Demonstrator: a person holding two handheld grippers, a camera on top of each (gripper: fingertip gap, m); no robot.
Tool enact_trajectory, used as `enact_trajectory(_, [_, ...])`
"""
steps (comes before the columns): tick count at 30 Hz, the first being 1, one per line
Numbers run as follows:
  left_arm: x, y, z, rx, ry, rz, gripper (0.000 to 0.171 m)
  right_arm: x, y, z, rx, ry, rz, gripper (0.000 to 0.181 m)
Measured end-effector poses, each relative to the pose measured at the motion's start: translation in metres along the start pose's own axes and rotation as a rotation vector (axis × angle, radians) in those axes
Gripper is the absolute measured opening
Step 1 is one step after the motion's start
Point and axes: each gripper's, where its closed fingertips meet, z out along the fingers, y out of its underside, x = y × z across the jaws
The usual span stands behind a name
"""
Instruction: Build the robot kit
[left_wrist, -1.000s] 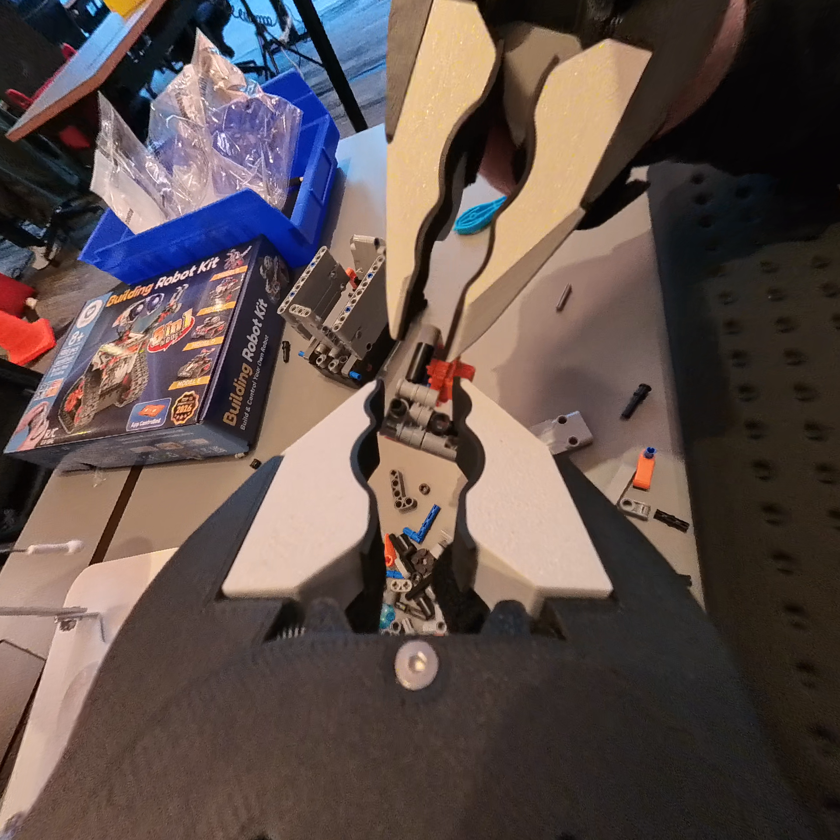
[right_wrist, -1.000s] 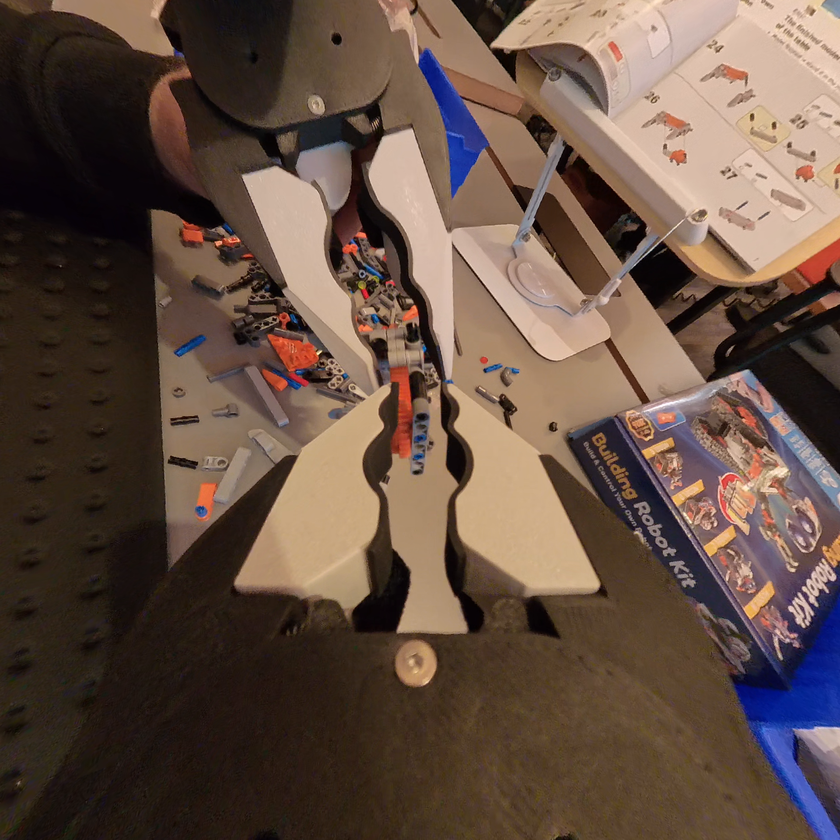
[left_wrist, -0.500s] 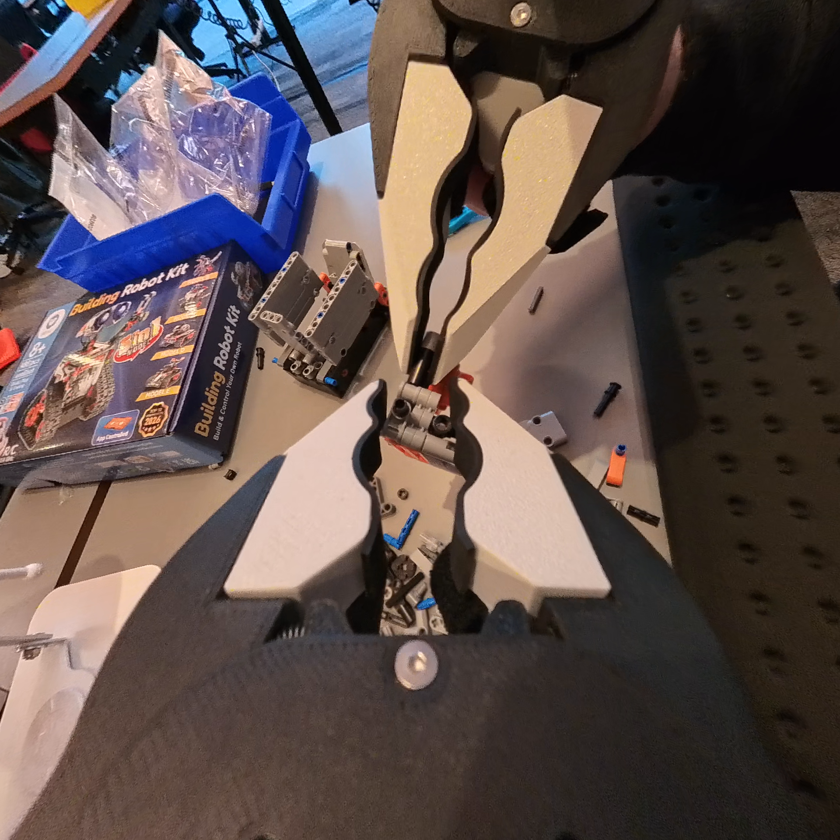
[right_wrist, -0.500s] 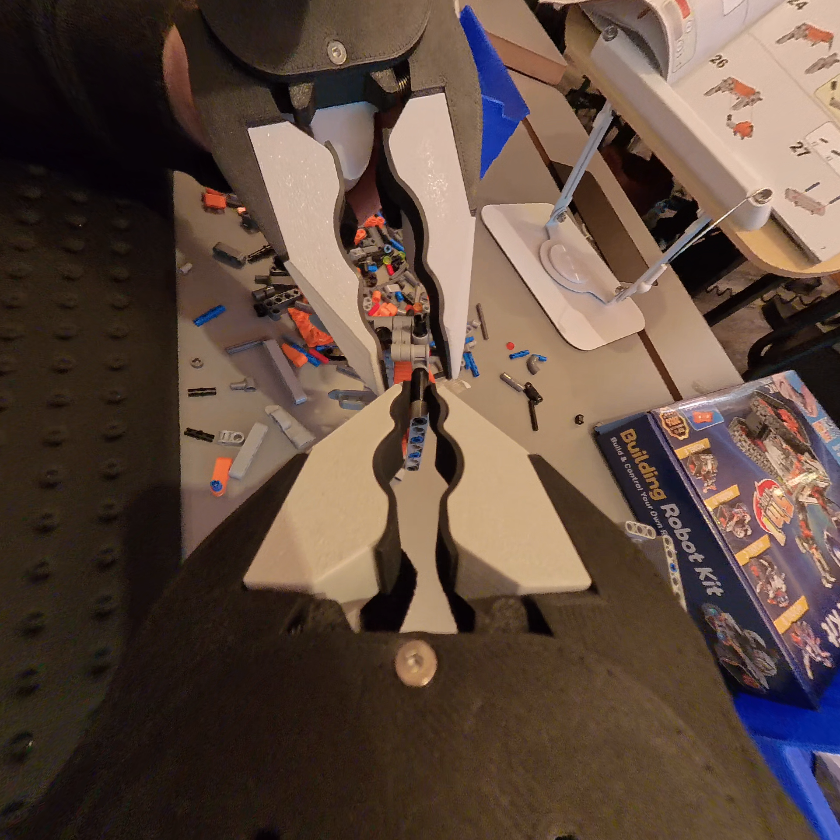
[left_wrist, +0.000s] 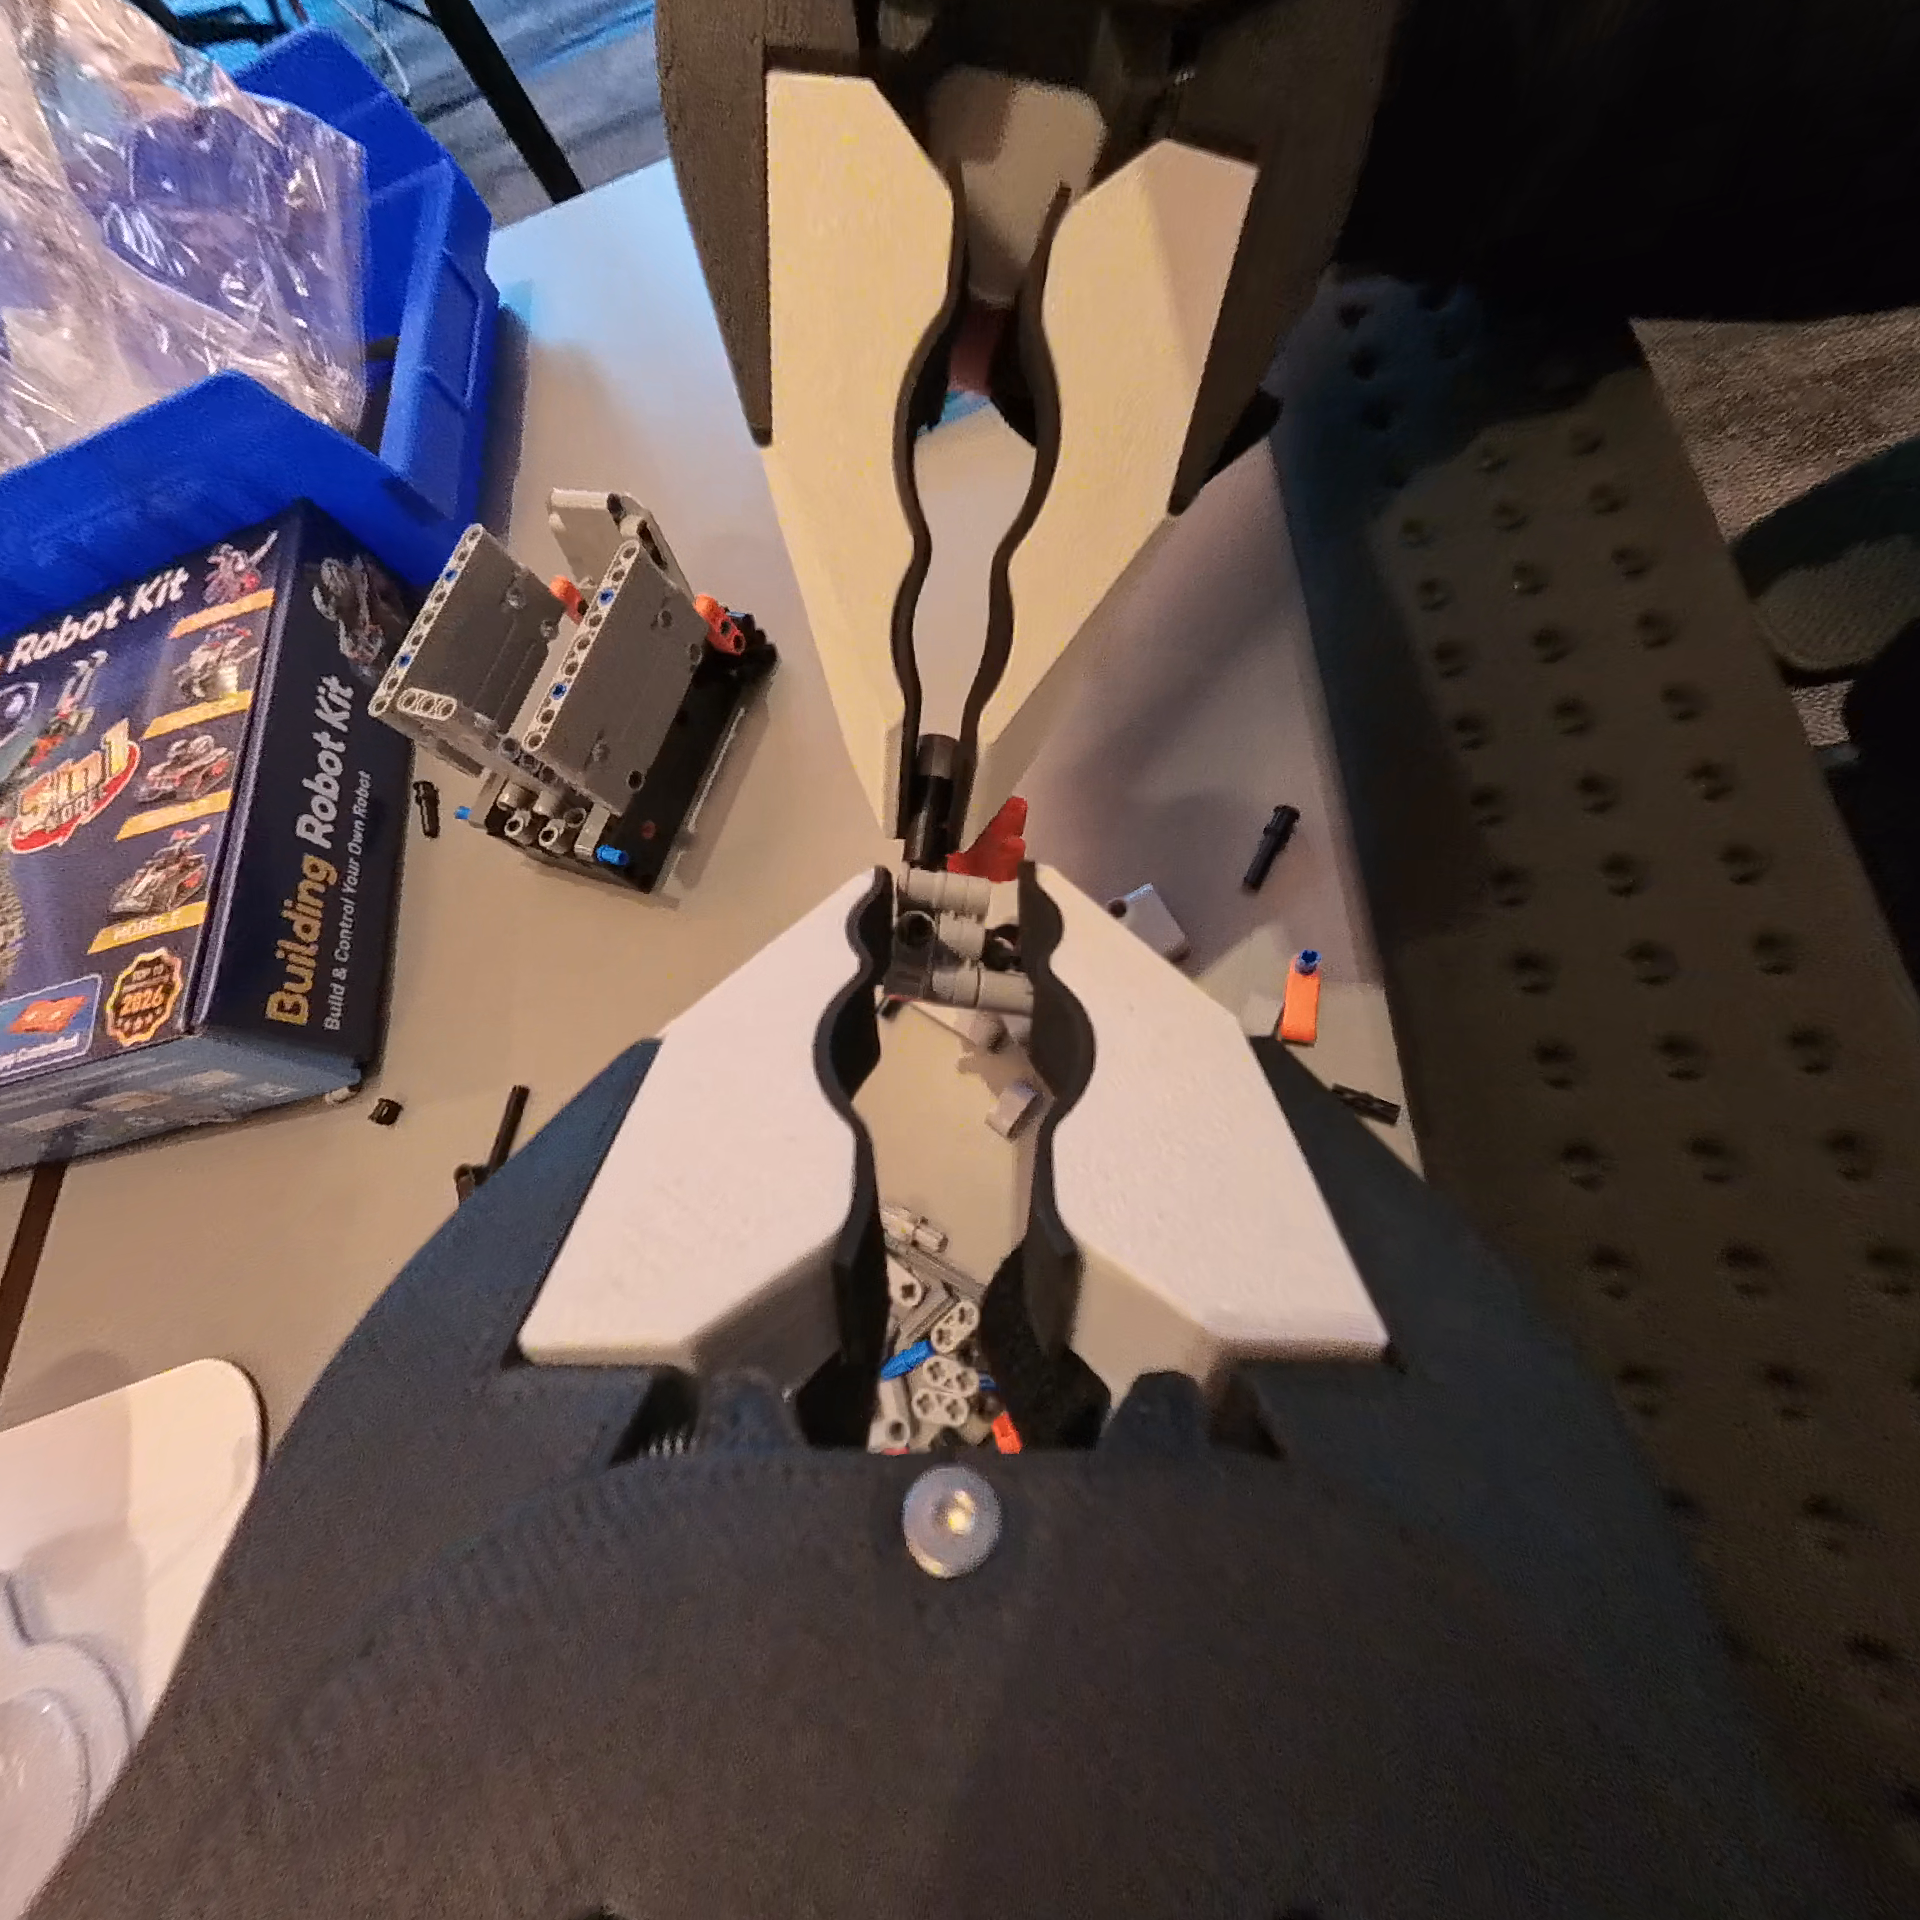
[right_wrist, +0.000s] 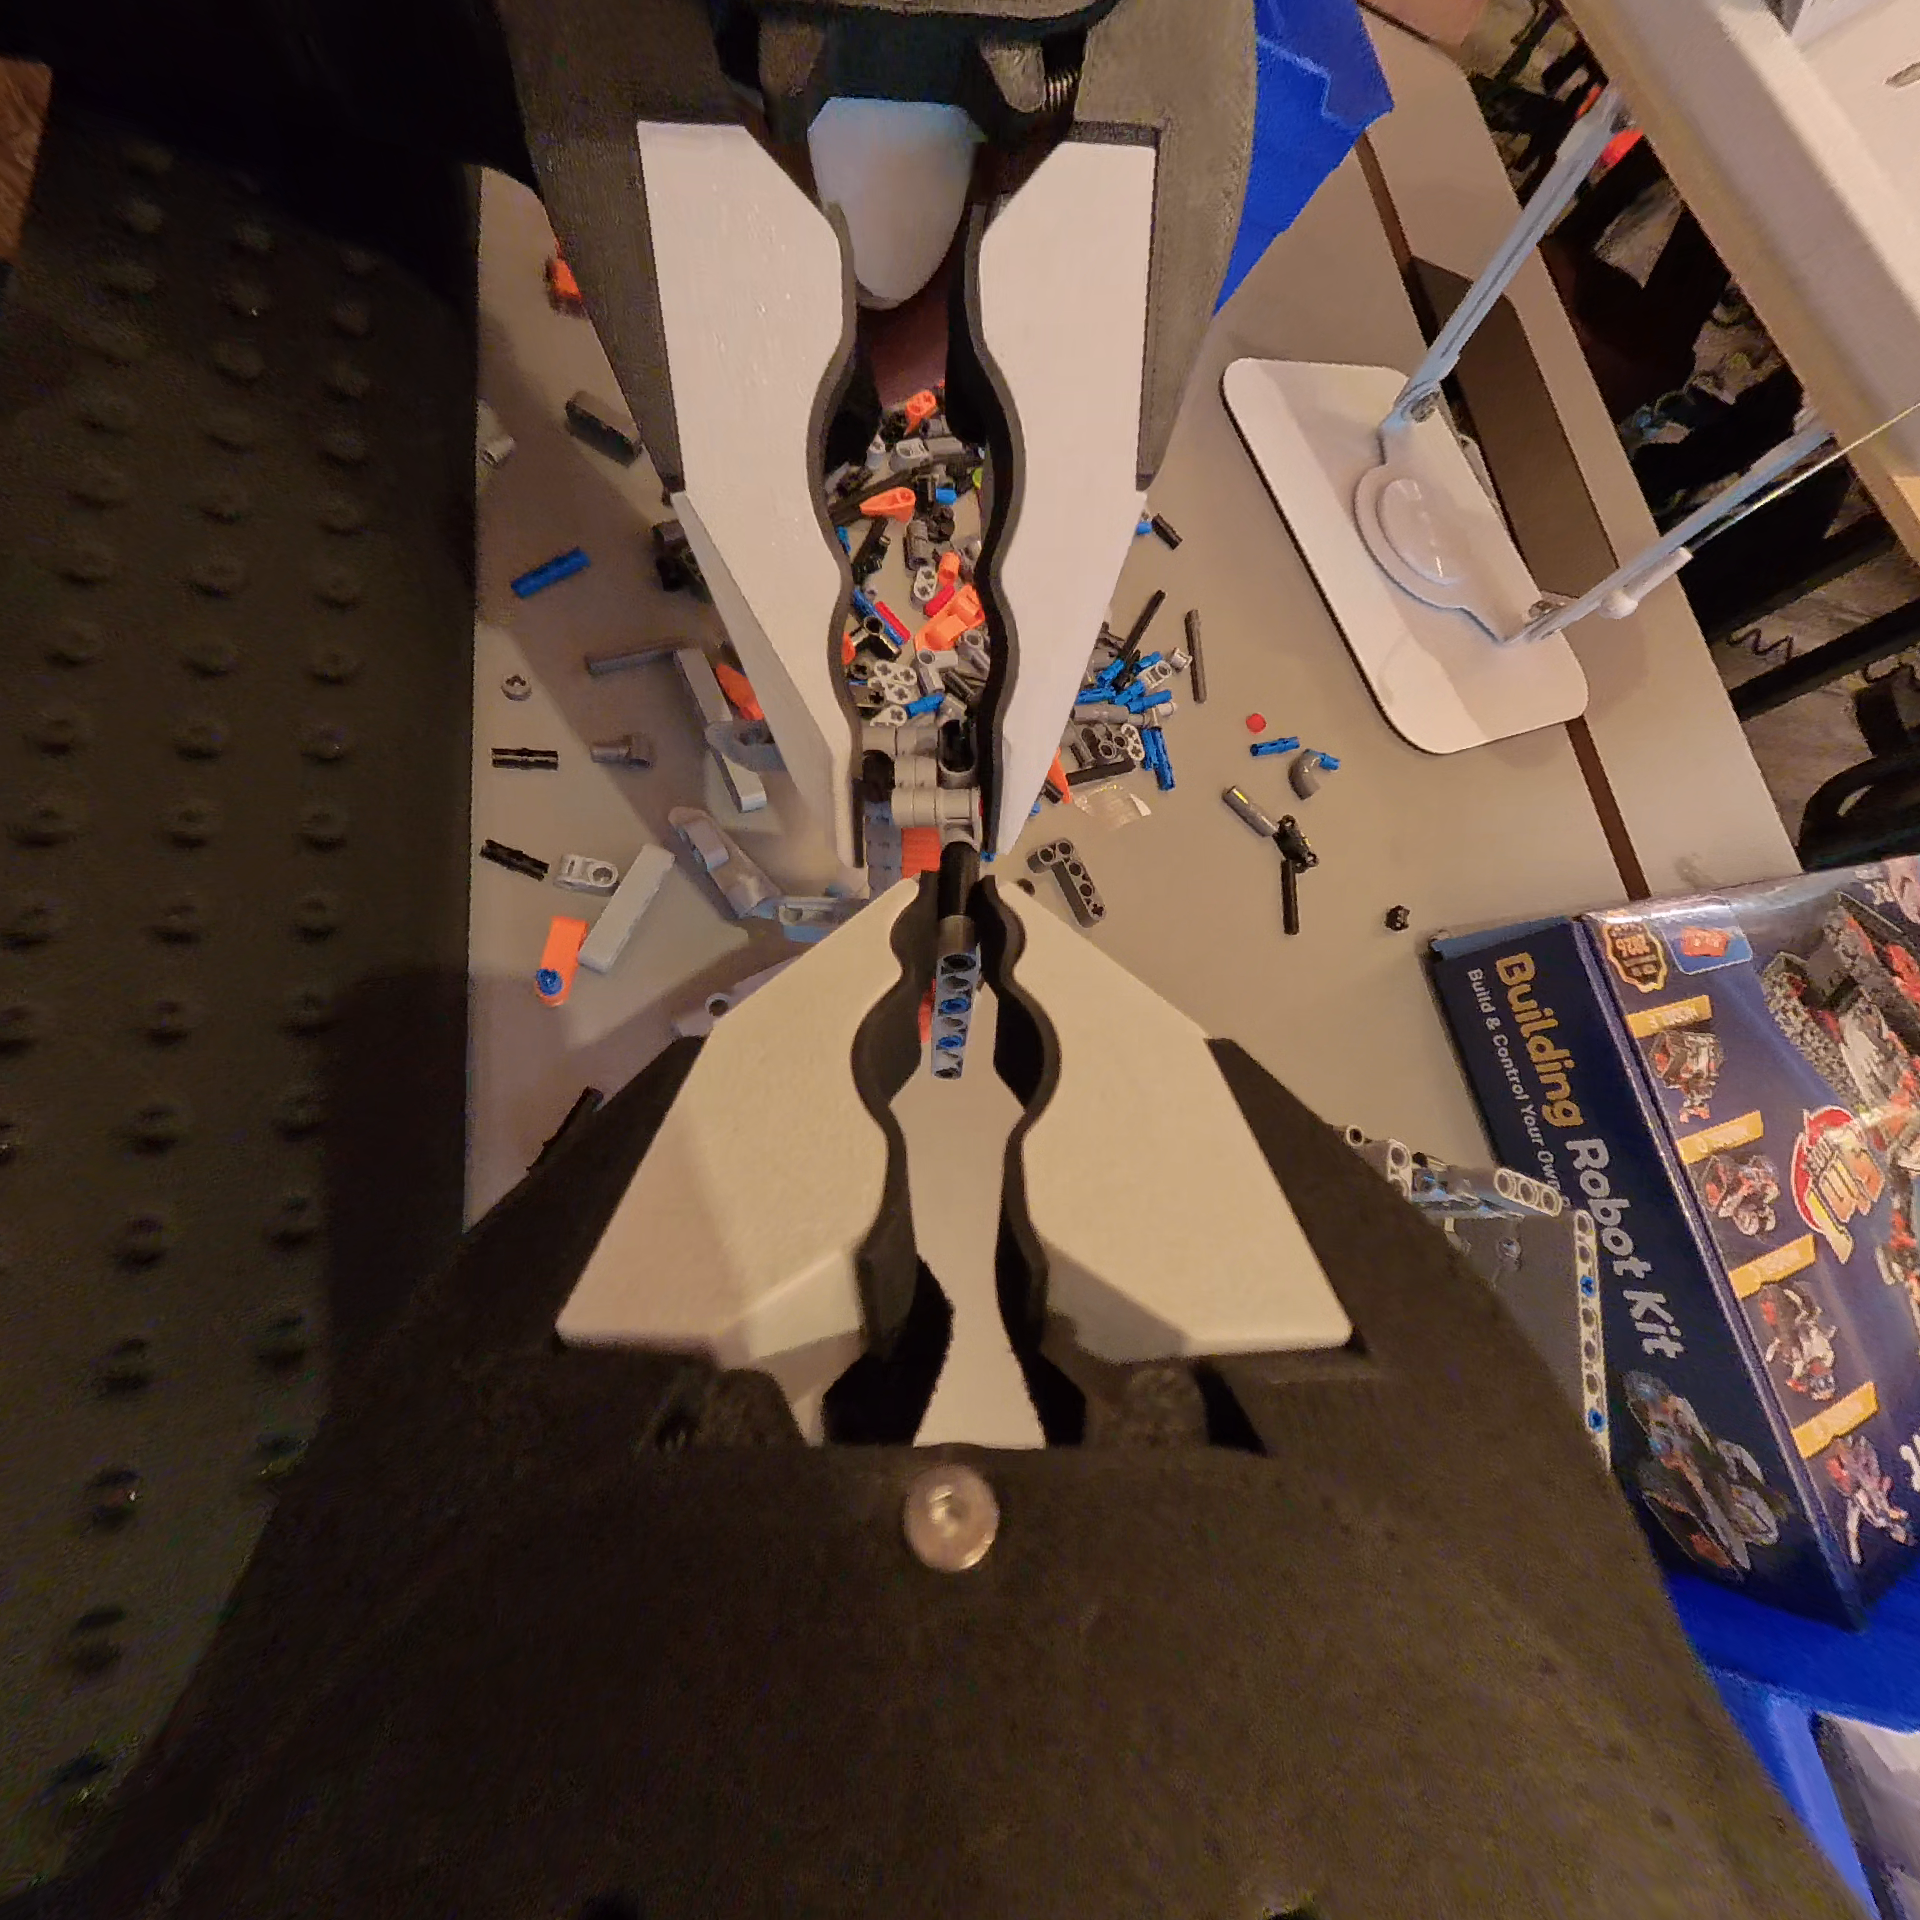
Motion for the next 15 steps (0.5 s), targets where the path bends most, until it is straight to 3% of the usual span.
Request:
enact_trajectory(6, [-0.001,0.009,0.006,-0.029,-0.035,-0.017,0.015,-0.002,0.008,0.007,-0.057,0.016,-0.002,0.005])
enact_trajectory(12, [0.007,0.014,0.009,-0.001,-0.003,-0.049,0.015,-0.011,0.012,0.010,-0.007,-0.021,0.055,0.005])
enact_trajectory(15, [-0.006,0.021,0.003,0.014,-0.034,-0.103,0.015,-0.006,0.021,-0.001,0.013,-0.029,0.111,0.005])
